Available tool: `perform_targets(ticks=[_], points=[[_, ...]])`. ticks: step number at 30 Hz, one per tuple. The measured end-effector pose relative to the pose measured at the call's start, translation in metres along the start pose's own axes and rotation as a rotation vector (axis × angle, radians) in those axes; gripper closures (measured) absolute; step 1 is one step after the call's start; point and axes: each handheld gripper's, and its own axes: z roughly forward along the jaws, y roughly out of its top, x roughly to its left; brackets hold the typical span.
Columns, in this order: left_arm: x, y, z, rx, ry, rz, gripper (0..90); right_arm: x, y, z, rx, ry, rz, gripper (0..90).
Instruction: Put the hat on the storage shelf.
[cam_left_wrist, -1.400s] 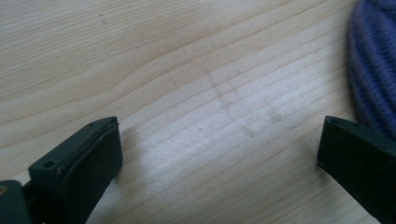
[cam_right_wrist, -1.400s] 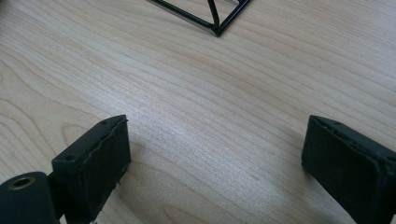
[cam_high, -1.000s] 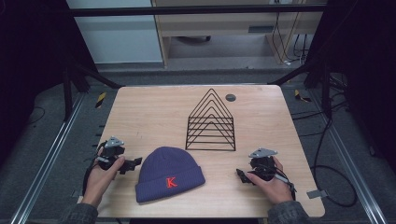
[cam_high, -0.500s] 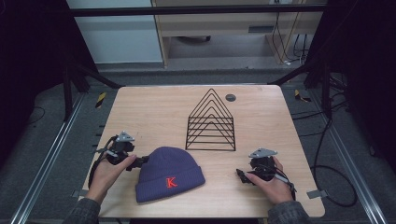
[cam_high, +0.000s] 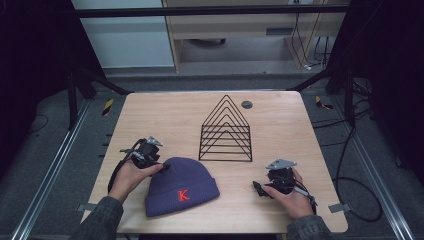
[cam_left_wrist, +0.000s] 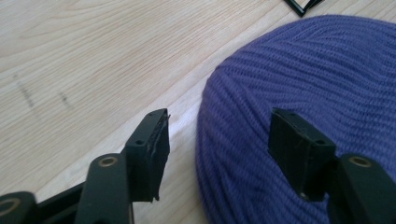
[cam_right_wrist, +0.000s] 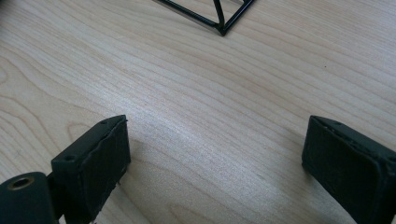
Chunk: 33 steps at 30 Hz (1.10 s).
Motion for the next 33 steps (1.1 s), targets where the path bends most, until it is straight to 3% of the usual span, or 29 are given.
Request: perform_targets(ticks=[12, 17, 24, 30, 33], points=[[-0.003, 0.007, 0.016, 0.058, 0.001, 0.028, 45.1, 0.002, 0.000, 0.000, -0.002, 0.003, -0.005, 6.8], [-0.001, 0.008, 0.020, 0.063, -0.012, 0.018, 47.6, 0.002, 0.000, 0.000, -0.003, 0.004, -0.003, 6.8], [-0.004, 0.007, 0.021, 0.068, -0.027, 0.032, 57.7, 0.002, 0.000, 0.000, -0.004, 0.005, -0.004, 6.8], [-0.003, 0.000, 0.022, 0.032, -0.046, -0.010, 64.9, 0.002, 0.000, 0.001, -0.004, 0.006, -0.005, 6.5], [-0.004, -0.001, 0.019, 0.033, -0.038, -0.005, 74.2, 0.002, -0.001, 0.001, -0.005, 0.005, -0.005, 6.4]])
